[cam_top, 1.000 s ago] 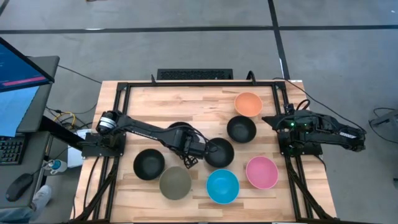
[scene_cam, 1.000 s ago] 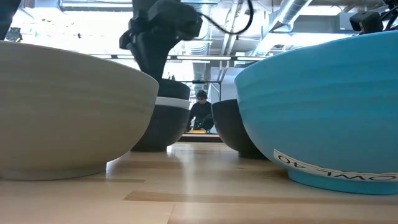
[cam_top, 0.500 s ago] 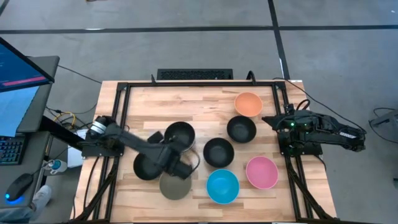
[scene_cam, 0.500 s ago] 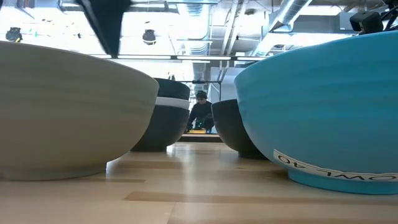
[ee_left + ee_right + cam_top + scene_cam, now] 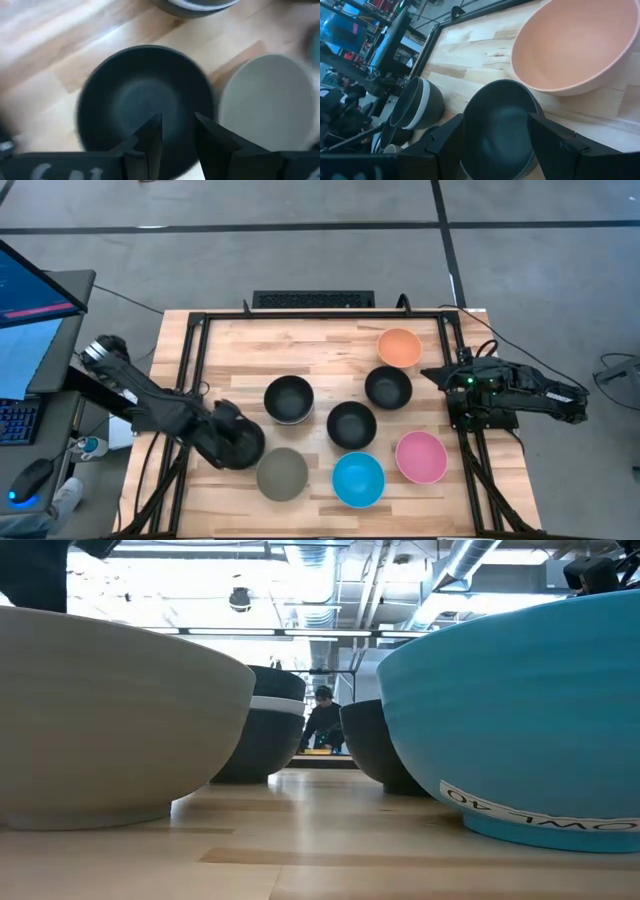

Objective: Nest bowls inside each other
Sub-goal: Stack the black bowl on top of the other black bowl

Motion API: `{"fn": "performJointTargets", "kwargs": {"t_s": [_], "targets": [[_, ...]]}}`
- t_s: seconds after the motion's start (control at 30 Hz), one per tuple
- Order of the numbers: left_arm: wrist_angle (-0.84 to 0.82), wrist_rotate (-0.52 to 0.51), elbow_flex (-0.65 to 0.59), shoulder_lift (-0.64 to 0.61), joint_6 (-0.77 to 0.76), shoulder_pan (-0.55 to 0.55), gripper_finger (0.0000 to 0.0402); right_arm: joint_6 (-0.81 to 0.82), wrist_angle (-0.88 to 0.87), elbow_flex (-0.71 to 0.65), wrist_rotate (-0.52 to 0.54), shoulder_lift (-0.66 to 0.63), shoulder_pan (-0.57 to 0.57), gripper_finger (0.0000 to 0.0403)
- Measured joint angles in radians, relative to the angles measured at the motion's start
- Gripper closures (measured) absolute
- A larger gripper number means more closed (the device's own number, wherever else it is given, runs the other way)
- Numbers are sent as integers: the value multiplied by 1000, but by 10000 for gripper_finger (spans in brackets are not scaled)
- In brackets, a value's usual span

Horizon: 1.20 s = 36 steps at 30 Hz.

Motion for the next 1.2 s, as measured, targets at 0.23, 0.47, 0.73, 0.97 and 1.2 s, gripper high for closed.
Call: {"fn": "performJointTargets", "kwargs": {"t_s": [0.23, 0.47, 0.73, 0.97, 1.2], "targets": [[-139, 104, -44, -74, 51, 35, 305, 0, 0, 0, 0, 0, 0, 163], [-216, 164, -60, -48, 220, 134, 305, 0, 0, 0, 1, 0, 0, 163], [-53, 268, -198, -45, 319, 204, 305, 10, -1, 0, 1, 0, 0, 163], [-20, 224, -204, -46, 354, 209, 306, 11, -4, 0, 3, 0, 0, 163], [-16, 195, -206, -46, 358, 208, 306, 11, -4, 0, 4, 0, 0, 163]]}}
